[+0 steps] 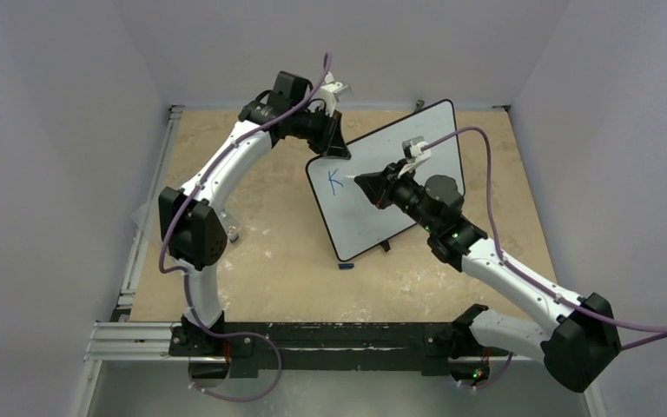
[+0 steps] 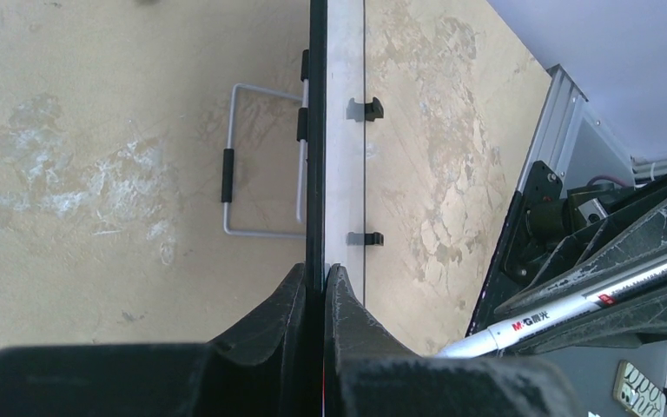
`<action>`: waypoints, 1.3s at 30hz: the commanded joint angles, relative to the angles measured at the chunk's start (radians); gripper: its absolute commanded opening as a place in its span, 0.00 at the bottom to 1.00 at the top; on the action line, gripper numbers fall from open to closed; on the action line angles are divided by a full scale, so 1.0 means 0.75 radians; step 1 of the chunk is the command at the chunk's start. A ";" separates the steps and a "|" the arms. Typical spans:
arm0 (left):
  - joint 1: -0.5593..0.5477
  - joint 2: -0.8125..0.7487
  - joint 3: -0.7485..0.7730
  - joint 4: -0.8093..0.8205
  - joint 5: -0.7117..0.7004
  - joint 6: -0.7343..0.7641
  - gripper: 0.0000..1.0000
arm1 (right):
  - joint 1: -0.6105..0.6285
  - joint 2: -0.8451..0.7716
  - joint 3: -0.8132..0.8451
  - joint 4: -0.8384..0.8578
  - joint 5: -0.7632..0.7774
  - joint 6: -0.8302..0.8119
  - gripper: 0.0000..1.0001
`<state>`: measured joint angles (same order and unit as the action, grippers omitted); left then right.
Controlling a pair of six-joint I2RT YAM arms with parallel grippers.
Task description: Write a sentence on the whiteboard
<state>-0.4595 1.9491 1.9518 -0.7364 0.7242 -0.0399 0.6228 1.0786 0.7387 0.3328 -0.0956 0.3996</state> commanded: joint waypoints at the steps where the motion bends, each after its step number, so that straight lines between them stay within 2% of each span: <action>1: 0.001 -0.063 -0.027 0.024 -0.155 0.148 0.00 | -0.004 0.014 0.006 0.109 0.060 -0.033 0.00; 12: 0.009 -0.103 -0.084 0.066 -0.142 0.112 0.00 | -0.006 0.017 0.025 0.121 0.027 -0.094 0.00; 18: 0.008 -0.115 -0.124 0.083 -0.188 0.131 0.00 | -0.006 -0.018 0.000 0.135 0.012 -0.026 0.00; 23: 0.007 -0.118 -0.124 0.099 -0.188 0.096 0.00 | -0.006 -0.013 -0.030 0.154 0.028 0.030 0.00; 27: 0.007 -0.109 -0.145 0.094 -0.259 0.144 0.00 | -0.005 -0.041 -0.088 0.193 0.088 0.056 0.00; 39: 0.004 -0.140 -0.118 0.072 -0.250 0.126 0.00 | -0.008 -0.075 -0.099 0.168 0.123 0.024 0.00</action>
<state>-0.4587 1.8893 1.8660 -0.6865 0.6952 -0.0486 0.6212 1.0508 0.6632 0.4194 -0.0349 0.4278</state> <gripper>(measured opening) 0.052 0.110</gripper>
